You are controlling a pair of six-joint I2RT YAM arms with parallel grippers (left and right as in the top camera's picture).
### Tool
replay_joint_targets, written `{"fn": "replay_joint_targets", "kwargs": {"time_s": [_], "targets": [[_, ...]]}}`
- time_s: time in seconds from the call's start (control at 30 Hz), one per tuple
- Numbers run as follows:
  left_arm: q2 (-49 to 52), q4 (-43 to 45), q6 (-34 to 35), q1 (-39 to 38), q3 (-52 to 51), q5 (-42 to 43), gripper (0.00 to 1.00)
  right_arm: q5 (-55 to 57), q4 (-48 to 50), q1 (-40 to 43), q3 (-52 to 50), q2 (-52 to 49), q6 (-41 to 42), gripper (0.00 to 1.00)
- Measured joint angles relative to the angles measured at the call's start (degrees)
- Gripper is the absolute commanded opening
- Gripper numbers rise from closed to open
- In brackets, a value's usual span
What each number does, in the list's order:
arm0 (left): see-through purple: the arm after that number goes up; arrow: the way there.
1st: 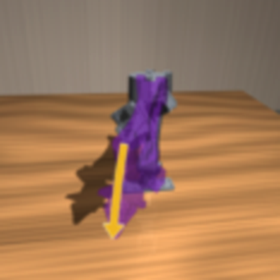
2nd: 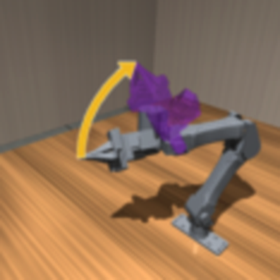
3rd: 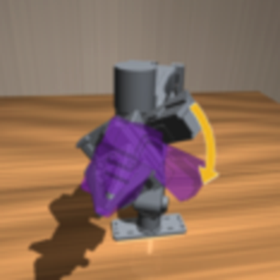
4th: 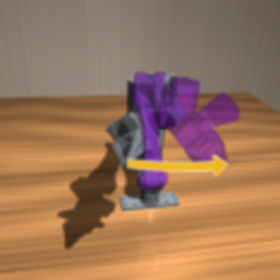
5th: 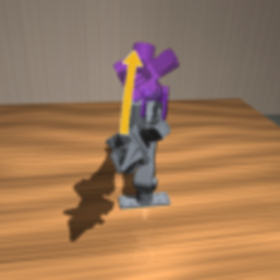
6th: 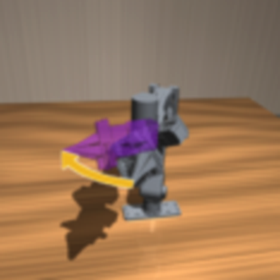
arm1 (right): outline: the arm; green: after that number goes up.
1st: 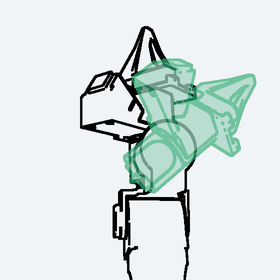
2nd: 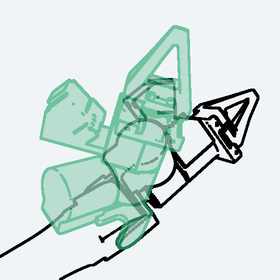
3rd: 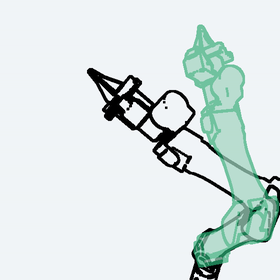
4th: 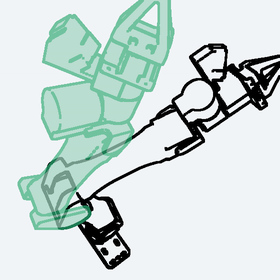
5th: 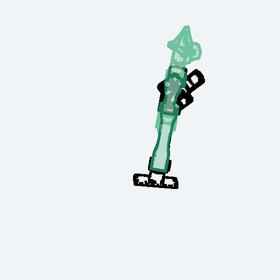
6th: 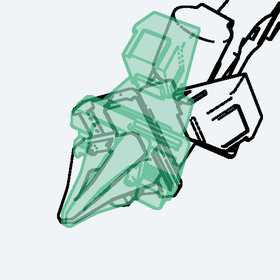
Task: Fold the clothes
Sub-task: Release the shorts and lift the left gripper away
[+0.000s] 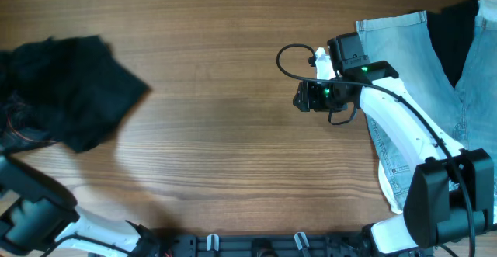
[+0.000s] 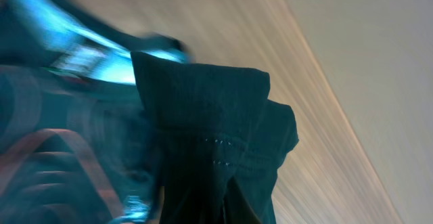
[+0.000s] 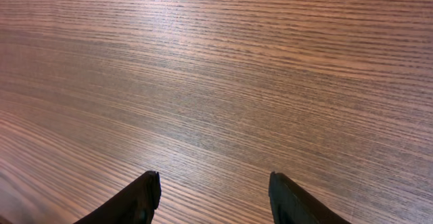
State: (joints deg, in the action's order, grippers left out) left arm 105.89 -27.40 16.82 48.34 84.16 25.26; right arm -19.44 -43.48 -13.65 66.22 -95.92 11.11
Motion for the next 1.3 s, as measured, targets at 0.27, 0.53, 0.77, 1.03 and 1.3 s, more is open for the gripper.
{"fn": "replay_joint_targets", "kwargs": {"time_s": [0.27, 0.53, 0.77, 1.03, 1.3], "targets": [[-0.04, 1.99, 0.2, 8.79, 0.0, -0.09, 0.66, 0.0, 0.0, 0.0, 0.0, 0.0, 0.61, 0.57], [-1.16, 2.36, 0.83, 8.63, 0.0, 1.88, 1.0, 0.0, 0.5, 0.02, 0.0, 0.0, 0.63, 0.61], [-9.22, 3.02, 0.81, 3.45, 0.02, 2.56, 1.0, 0.02, 0.9, 0.0, 0.0, 0.0, 0.63, 0.62], [-9.55, -2.64, 0.61, 1.14, 0.02, -3.15, 1.0, 0.0, 0.9, 0.0, 0.0, 0.0, 2.34, 0.77], [-7.91, -8.35, -3.17, -27.08, 0.04, -7.45, 1.0, 0.24, 3.26, 1.99, 0.0, 0.0, 7.48, 1.0]]}}
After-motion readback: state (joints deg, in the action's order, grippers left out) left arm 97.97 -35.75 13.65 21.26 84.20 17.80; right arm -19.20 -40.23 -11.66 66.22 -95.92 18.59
